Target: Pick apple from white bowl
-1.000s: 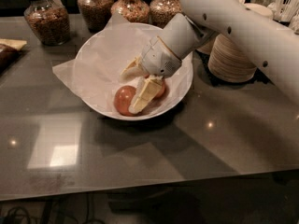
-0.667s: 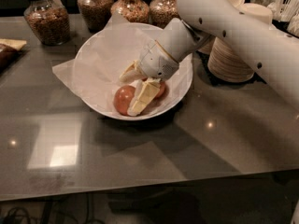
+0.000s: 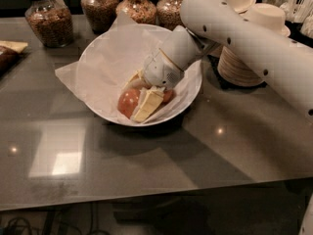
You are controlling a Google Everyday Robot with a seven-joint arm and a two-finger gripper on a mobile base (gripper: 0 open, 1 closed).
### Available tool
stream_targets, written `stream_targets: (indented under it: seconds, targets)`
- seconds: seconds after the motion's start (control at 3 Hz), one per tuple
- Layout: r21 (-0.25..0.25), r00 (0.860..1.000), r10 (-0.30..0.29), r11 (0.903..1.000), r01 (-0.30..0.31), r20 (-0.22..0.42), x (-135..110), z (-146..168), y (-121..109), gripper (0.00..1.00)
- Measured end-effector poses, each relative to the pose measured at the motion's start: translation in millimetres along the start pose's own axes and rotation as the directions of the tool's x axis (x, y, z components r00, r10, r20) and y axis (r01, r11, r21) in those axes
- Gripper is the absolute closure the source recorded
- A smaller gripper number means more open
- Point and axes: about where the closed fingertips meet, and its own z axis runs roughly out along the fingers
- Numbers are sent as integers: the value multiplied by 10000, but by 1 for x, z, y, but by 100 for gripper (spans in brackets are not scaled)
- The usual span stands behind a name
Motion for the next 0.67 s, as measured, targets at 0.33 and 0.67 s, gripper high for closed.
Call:
stream_targets:
  seconds: [0.33,0.67]
  targets:
    - [0,10000,0,10000,0,0,0,0,0,80]
    - [0,10000,0,10000,0,1,0,0,0,100]
